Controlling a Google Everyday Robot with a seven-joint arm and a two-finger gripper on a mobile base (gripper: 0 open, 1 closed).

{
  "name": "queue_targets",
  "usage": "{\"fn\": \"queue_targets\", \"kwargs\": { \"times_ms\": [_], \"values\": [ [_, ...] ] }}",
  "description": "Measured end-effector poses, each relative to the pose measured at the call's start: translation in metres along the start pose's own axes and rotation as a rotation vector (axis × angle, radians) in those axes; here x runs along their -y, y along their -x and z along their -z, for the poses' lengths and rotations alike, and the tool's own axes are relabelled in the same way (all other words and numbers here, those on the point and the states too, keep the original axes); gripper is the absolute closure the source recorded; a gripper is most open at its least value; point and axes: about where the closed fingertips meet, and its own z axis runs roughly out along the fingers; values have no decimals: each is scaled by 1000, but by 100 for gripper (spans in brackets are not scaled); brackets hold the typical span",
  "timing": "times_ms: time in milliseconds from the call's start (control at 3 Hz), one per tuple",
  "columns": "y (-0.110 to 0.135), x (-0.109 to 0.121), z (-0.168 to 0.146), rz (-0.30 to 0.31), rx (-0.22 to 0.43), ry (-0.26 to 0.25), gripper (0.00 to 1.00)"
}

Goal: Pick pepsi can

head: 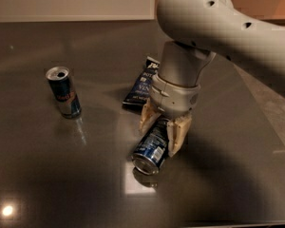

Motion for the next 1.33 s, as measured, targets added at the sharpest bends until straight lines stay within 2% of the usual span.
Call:
{"fn": "queue_targets", "kwargs": {
  "times_ms": [333, 667, 1000, 1333],
  "values": [
    [1, 2, 10, -19, 14, -13, 65],
    [9, 6, 37, -32, 49, -48, 96],
    [16, 10, 57, -30, 72, -81, 100],
    [27, 11, 80, -6, 78, -131, 100]
  ]
}}
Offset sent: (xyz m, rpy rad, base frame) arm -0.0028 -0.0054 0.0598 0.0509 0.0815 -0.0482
